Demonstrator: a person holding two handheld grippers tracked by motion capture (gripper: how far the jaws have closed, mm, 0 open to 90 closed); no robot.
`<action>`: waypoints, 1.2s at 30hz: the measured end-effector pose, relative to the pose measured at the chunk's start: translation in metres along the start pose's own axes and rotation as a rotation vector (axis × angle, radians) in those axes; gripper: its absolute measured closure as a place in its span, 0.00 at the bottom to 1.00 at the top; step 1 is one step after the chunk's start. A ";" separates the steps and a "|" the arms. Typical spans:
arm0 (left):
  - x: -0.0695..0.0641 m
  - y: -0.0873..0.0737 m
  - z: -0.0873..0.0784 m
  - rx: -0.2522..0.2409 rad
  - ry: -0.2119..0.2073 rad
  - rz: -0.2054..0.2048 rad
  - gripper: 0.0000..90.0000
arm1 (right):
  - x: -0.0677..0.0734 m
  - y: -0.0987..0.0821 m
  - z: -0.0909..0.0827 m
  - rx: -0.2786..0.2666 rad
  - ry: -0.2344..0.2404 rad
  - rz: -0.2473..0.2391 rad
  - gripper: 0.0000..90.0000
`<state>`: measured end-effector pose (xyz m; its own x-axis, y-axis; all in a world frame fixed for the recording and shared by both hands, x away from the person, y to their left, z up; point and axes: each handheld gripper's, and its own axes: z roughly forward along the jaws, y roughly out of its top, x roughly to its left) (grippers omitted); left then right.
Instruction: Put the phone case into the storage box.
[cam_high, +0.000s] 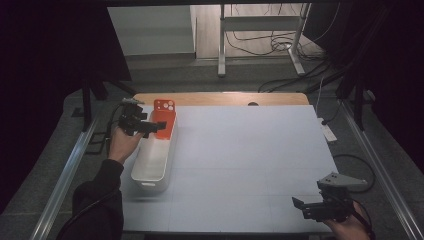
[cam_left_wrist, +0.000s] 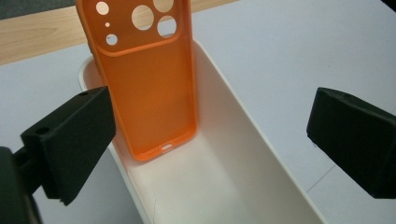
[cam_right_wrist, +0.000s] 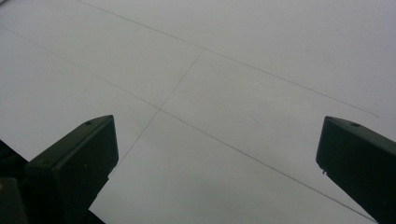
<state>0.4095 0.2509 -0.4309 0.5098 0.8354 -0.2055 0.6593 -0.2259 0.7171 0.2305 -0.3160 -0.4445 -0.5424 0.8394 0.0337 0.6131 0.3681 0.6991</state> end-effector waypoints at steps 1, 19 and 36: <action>-0.001 0.000 0.000 0.000 0.004 0.004 0.02 | 0.000 0.000 0.000 0.000 0.000 0.000 0.00; -0.015 -0.008 -0.009 -0.026 -0.001 0.054 0.01 | 0.000 0.000 0.000 -0.001 0.001 -0.003 0.00; -0.028 -0.019 -0.019 -0.041 -0.026 0.087 0.01 | 0.001 0.000 0.000 -0.005 0.001 -0.005 0.00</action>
<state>0.3720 0.2417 -0.4259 0.5787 0.8000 -0.1586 0.5893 -0.2757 0.7594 0.2299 -0.3157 -0.4445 -0.5462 0.8371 0.0305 0.6074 0.3707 0.7026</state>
